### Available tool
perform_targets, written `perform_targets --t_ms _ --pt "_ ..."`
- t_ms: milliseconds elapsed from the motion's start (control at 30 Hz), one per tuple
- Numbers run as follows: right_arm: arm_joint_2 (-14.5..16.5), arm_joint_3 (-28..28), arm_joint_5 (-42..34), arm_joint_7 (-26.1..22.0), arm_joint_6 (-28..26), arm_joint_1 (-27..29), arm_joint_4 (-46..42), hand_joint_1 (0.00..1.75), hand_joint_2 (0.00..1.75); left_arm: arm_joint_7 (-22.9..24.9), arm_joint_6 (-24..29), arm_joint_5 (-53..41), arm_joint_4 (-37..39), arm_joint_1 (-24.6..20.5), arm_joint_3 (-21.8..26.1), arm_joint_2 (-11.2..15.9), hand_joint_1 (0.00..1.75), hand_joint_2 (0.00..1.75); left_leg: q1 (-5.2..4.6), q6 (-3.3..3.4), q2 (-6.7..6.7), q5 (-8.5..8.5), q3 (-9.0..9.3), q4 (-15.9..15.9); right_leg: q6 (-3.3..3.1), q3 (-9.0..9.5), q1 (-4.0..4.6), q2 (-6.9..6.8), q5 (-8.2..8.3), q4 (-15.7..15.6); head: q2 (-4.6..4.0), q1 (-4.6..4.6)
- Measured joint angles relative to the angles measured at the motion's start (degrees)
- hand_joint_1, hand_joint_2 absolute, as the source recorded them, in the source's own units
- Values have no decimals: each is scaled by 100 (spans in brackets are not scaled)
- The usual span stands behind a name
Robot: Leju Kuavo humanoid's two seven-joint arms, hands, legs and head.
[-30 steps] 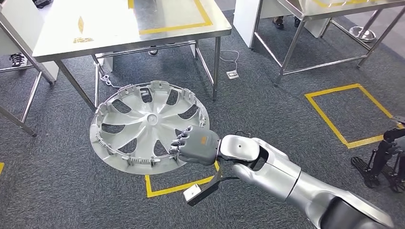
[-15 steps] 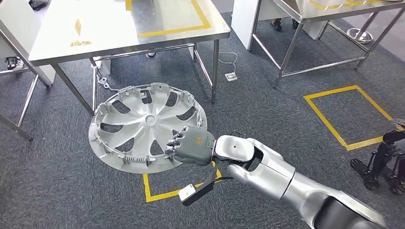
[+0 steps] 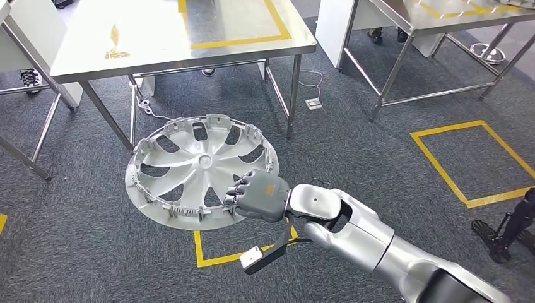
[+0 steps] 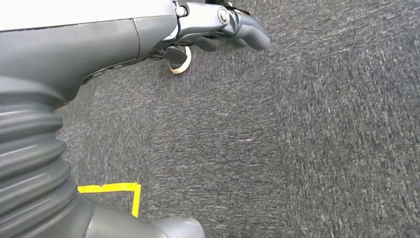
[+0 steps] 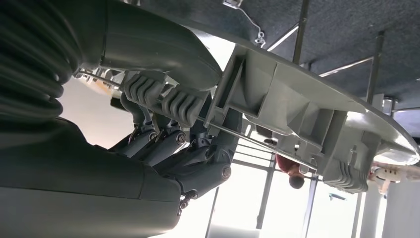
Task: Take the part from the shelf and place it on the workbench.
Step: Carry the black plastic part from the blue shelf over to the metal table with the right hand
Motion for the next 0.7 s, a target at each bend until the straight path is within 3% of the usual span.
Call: perform_targets --t_ms 133,167,233,267,300,333,367,400,467,500,633,700 --pt "-12 -81 27 0 -7 19 -42 175 175 -2 -16 -23 -4 -1 -1 5 0 175 -6 -142 18 -109 -19 107 -95 100 -37 15 -4 -82 0 -8" --pt "-13 -91 32 1 -7 24 -54 175 175 -4 -21 -27 -6 -5 -2 9 0 175 -7 -170 23 -230 -121 336 -124 141 -58 14 -3 -105 0 -18" --pt "-14 -95 42 2 -7 53 -58 175 175 -6 -31 -32 -6 -11 -2 14 0 175 4 -210 33 -543 -493 1063 -166 173 -59 12 -29 -107 0 -39" --pt "-15 -95 49 1 -7 77 -62 175 175 -5 -36 -32 -6 -11 -2 16 0 175 7 -226 36 -635 -684 1387 -175 184 -56 14 -43 -106 0 -39" --pt "-15 -95 55 0 -7 104 -70 175 175 -4 -40 -32 -6 -8 -2 20 0 175 9 -235 38 -622 -795 1544 -175 200 -55 18 -60 -104 0 -39" --pt "-15 -95 61 -1 -7 129 -78 175 175 -3 -44 -31 -6 -7 -2 26 0 175 11 -239 41 -493 -794 1477 -167 227 -57 23 -81 -102 0 -40" --pt "-15 -95 65 -2 -6 150 -85 175 175 -2 -47 -30 -6 -8 -2 32 0 175 14 -237 46 -276 -684 1195 -153 263 -60 28 -108 -98 0 -40" --pt "-15 -95 68 -2 -5 165 -89 175 175 -2 -49 -25 -6 -10 -2 39 0 175 19 -231 56 -44 -509 785 -130 298 -61 31 -142 -89 0 -40" --pt "-17 -100 73 2 -2 173 -92 175 175 5 -49 -9 -5 -20 -3 46 0 175 16 -182 69 189 -206 140 -70 321 -38 35 -205 -51 0 -48" --pt "-19 -106 78 1 -2 172 -94 175 175 13 -49 1 -5 -22 -4 48 0 175 11 -142 70 195 -147 10 -40 315 -23 37 -223 -39 0 -48" --pt "-22 -153 94 -8 0 161 -110 175 175 32 -49 20 -6 -14 -2 45 0 175 7 28 52 140 -111 -16 82 277 -38 38 -324 77 0 -33" --pt "-25 -178 94 -10 5 151 -124 175 175 29 -49 19 -6 -25 -3 44 0 175 21 84 50 120 -83 -26 142 3 -56 38 -576 620 0 -17"
